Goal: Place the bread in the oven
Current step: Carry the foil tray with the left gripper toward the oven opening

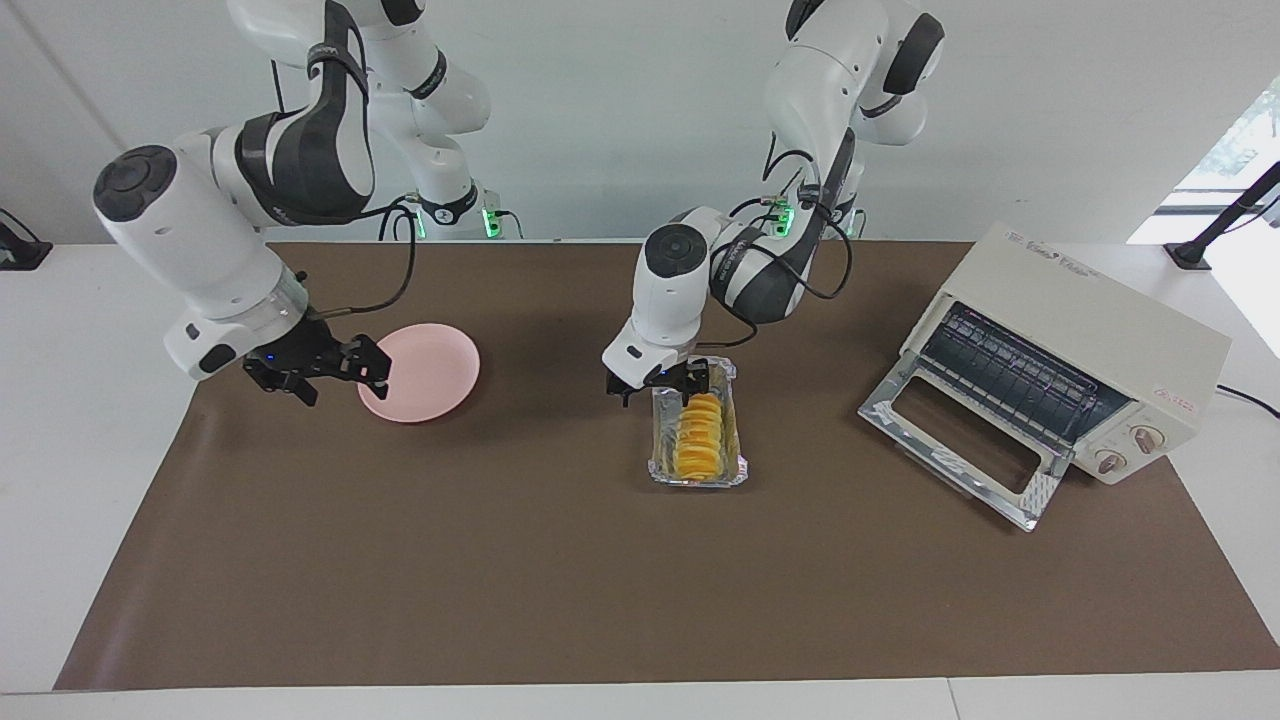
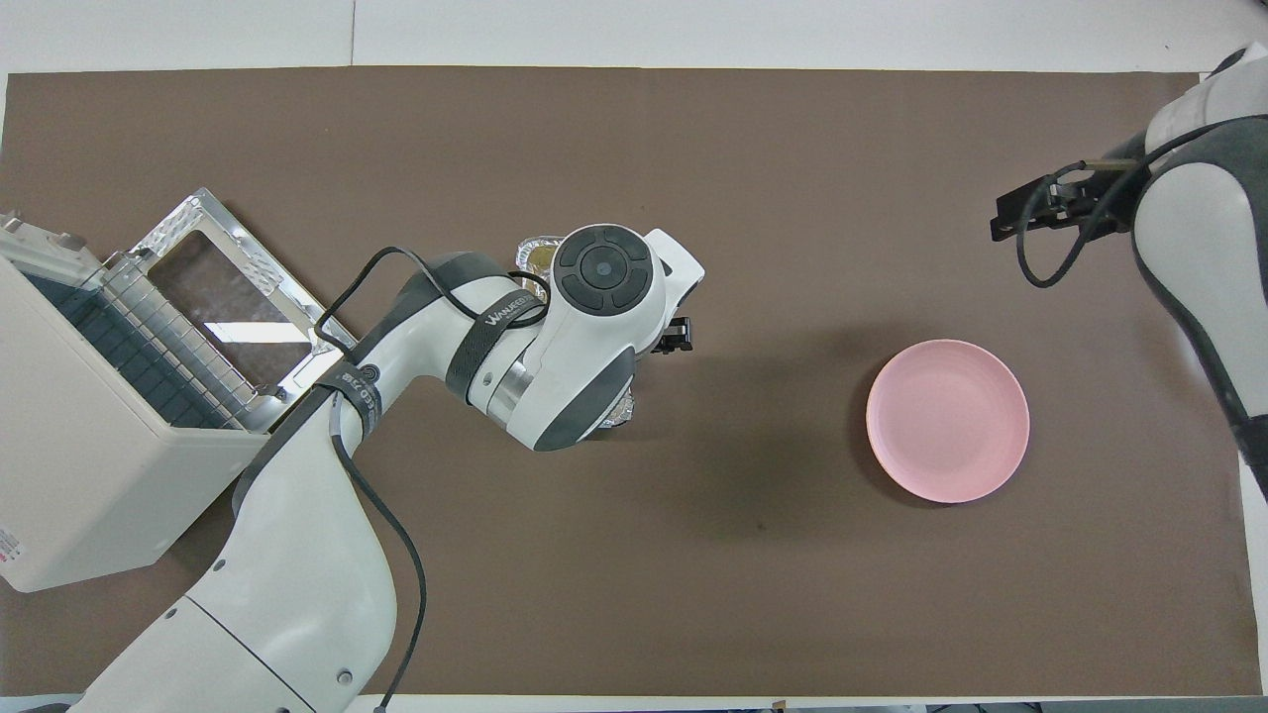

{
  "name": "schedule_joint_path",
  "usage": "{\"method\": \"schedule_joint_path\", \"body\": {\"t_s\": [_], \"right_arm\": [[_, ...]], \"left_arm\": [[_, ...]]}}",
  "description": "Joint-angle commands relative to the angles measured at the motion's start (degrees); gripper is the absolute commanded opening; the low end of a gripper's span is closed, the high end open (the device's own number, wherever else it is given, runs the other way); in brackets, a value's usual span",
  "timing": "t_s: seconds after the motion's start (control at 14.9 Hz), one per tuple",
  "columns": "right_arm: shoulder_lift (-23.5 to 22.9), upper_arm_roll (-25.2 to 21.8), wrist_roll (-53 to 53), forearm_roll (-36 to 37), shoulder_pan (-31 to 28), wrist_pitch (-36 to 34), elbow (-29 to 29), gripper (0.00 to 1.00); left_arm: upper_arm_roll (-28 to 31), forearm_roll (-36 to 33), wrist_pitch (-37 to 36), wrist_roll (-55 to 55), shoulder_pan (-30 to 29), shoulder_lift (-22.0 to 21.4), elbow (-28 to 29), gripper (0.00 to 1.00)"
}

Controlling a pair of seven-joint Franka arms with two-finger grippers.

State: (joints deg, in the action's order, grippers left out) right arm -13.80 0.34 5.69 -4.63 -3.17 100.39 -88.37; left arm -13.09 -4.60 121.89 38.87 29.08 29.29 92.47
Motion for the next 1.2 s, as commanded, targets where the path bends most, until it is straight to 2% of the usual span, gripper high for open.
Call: {"method": "schedule_joint_path", "body": {"t_s": [0.0,0.33,0.54,0.6,0.67,0.87,1.14], "right_arm": [[4.5,0.8,3.8,4.1,-1.1,-4.9,-1.2,1.00],[12.9,1.0,3.8,5.4,-1.9,-15.1,-2.9,1.00],[18.6,1.2,3.9,5.4,-2.8,-17.2,-7.2,1.00],[19.1,1.4,4.0,5.4,-3.5,-17.1,-7.8,1.00],[19.0,1.5,4.1,5.4,-3.9,-16.7,-7.8,1.00],[18.6,1.8,5.1,5.4,-4.9,-13.0,-7.7,1.00],[18.4,1.8,5.1,5.3,-5.8,-11.4,-7.3,1.00]], "left_arm": [[0.9,-1.1,1.5,0.9,0.6,0.9,-1.3,0.72],[0.9,-1.2,1.9,0.9,0.5,1.5,-0.9,0.41],[0.9,-1.2,1.4,1.1,0.6,1.5,0.2,0.33],[0.9,-1.2,1.2,1.1,0.6,1.4,0.2,0.20],[0.9,-1.2,0.9,1.5,0.7,1.4,0.2,0.00],[1.0,-0.8,-0.4,5.6,0.6,1.3,-0.4,0.00],[1.1,-0.7,-8.2,11.1,0.4,1.9,-6.5,0.00]]}}
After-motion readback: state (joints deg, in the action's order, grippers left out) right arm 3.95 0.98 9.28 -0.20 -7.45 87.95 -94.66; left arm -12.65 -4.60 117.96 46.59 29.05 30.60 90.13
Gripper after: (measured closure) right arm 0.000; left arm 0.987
